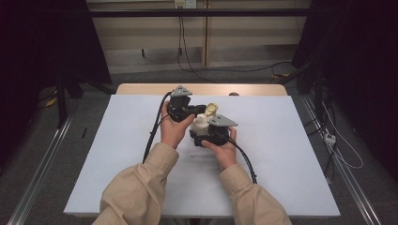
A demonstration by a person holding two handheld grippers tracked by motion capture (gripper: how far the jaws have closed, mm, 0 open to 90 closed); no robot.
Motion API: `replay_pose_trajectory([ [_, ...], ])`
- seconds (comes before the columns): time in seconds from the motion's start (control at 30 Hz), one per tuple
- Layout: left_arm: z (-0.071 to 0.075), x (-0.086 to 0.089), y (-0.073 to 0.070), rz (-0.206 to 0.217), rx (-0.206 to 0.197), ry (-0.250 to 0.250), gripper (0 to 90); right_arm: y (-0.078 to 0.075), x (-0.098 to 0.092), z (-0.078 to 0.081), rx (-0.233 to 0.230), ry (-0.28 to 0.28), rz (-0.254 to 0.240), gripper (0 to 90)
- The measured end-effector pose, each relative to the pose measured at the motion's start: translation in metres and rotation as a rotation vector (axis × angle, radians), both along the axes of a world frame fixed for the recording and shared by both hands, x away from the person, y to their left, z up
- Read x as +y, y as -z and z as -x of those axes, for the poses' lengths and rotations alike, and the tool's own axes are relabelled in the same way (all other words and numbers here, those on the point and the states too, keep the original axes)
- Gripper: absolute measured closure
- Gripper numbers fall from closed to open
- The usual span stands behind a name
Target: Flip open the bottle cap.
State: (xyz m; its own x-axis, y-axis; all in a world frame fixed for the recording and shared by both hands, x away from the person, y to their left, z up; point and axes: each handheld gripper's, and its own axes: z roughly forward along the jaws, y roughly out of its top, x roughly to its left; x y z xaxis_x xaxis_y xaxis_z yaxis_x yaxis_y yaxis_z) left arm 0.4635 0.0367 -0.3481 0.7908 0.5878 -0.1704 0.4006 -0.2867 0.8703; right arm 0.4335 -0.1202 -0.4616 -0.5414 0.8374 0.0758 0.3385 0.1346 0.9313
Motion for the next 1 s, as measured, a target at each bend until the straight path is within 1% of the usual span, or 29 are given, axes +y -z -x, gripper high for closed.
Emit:
replay_pose_trajectory([
  [0.1, 0.000, -0.002, 0.001, 0.001, 0.007, 0.002, 90.0, 0.000, 0.000, 0.000, 0.000, 0.000, 0.000, 4.5],
  [0.2, 0.000, -0.002, 0.002, -0.004, 0.005, 0.004, 90.0, 0.000, 0.000, 0.000, 0.000, 0.000, 0.000, 4.5],
  [0.23, 0.000, -0.002, 0.002, -0.004, 0.013, 0.006, 90.0, 0.000, 0.000, 0.000, 0.003, 0.001, -0.001, 4.5],
  [0.37, 0.001, 0.000, 0.002, 0.006, 0.011, 0.008, 89.7, 0.000, 0.000, 0.000, 0.005, 0.002, -0.003, 4.4],
  [0.5, 0.002, 0.003, 0.000, 0.023, 0.016, -0.003, 85.4, 0.000, 0.000, 0.001, 0.005, 0.009, -0.002, 4.2],
  [0.57, 0.002, 0.005, 0.000, 0.030, 0.017, -0.003, 81.3, 0.000, 0.000, 0.000, 0.005, 0.004, -0.004, 4.0],
  [0.6, 0.003, 0.006, 0.000, 0.030, 0.018, -0.005, 80.9, 0.000, 0.000, 0.001, 0.008, 0.006, -0.004, 4.0],
  [0.67, 0.003, 0.009, 0.001, 0.035, 0.020, -0.010, 75.3, -0.001, 0.000, 0.001, 0.013, 0.008, -0.001, 4.0],
  [0.73, 0.004, 0.010, 0.002, 0.034, 0.025, -0.007, 73.2, -0.001, 0.000, 0.001, 0.016, 0.009, -0.001, 3.9],
  [0.8, 0.005, 0.012, 0.003, 0.028, 0.025, -0.009, 64.5, -0.002, 0.000, 0.002, 0.018, 0.011, 0.003, 3.9],
  [0.87, 0.007, 0.014, 0.005, 0.040, 0.023, -0.016, 61.4, -0.002, 0.000, 0.002, 0.021, 0.012, 0.002, 3.8],
  [0.93, 0.008, 0.017, 0.006, 0.042, 0.037, -0.018, 55.1, -0.003, 0.000, 0.002, 0.024, 0.012, 0.005, 3.6],
  [1.0, 0.010, 0.020, 0.007, 0.044, 0.032, -0.022, 51.1, -0.004, -0.001, 0.004, 0.031, 0.017, 0.008, 3.5],
])
